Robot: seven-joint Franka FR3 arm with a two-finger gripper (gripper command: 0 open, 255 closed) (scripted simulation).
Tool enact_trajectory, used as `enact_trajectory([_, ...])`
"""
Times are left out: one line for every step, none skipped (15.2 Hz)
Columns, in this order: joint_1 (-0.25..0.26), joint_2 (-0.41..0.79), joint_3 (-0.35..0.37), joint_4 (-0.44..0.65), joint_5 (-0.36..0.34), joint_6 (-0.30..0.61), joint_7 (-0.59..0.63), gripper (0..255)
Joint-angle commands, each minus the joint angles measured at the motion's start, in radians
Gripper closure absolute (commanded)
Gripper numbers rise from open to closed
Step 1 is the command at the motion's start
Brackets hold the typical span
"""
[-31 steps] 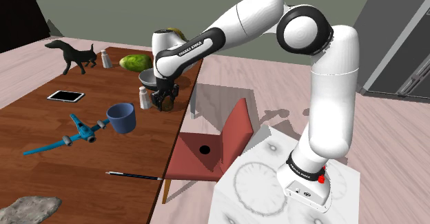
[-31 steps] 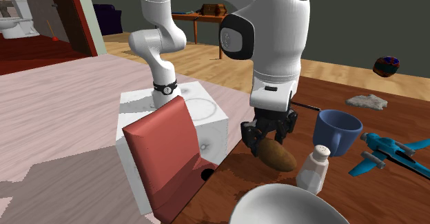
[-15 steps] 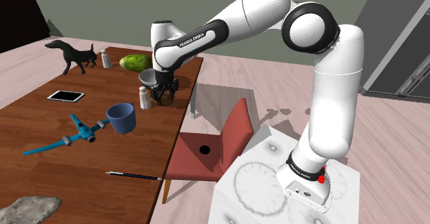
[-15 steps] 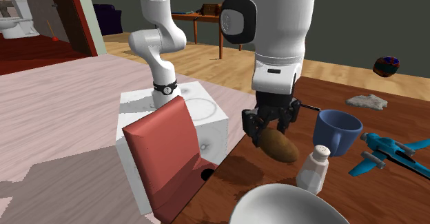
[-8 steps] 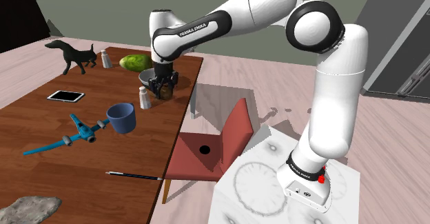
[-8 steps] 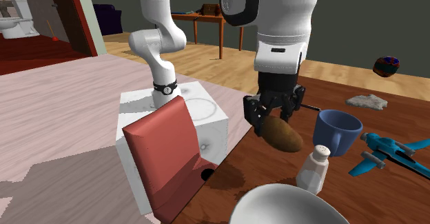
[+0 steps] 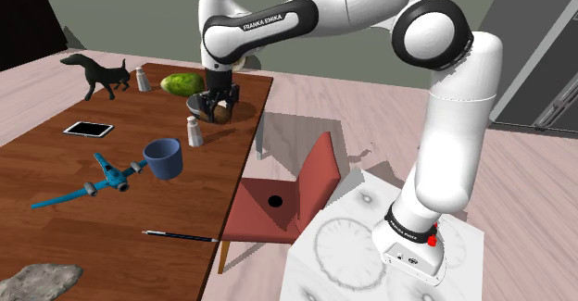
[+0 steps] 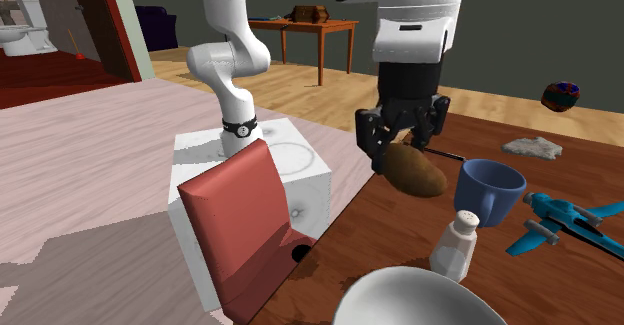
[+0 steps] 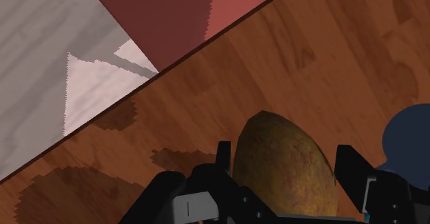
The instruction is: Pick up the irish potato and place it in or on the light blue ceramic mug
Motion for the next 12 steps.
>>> enact_trajectory([-0.001,-0.003,0.000,0.023,0.001,-0.026,-0.001,255])
enact_trajectory([-0.001,-0.006,0.000,0.033,0.001,-0.039,-0.001,255])
enact_trajectory([-0.001,-0.008,0.000,0.043,0.002,-0.051,-0.001,255])
enact_trajectory([-0.001,-0.011,0.000,0.053,0.002,-0.064,-0.001,255])
enact_trajectory([-0.001,-0.013,0.000,0.064,0.002,-0.077,-0.001,255])
enact_trajectory([-0.001,-0.015,0.001,0.075,0.003,-0.090,0.000,255])
enact_trajectory([-0.001,-0.016,0.001,0.086,0.003,-0.102,0.000,255])
enact_trajectory([-0.001,-0.018,0.001,0.098,0.003,-0.115,0.000,255])
enact_trajectory([-0.001,-0.019,0.001,0.110,0.003,-0.128,0.001,255])
enact_trajectory([-0.001,-0.020,0.001,0.122,0.003,-0.141,0.001,255])
enact_trajectory([-0.001,-0.020,0.001,0.127,0.003,-0.148,0.001,255])
enact_trajectory([0.014,-0.002,0.008,0.153,-0.003,-0.154,0.023,255])
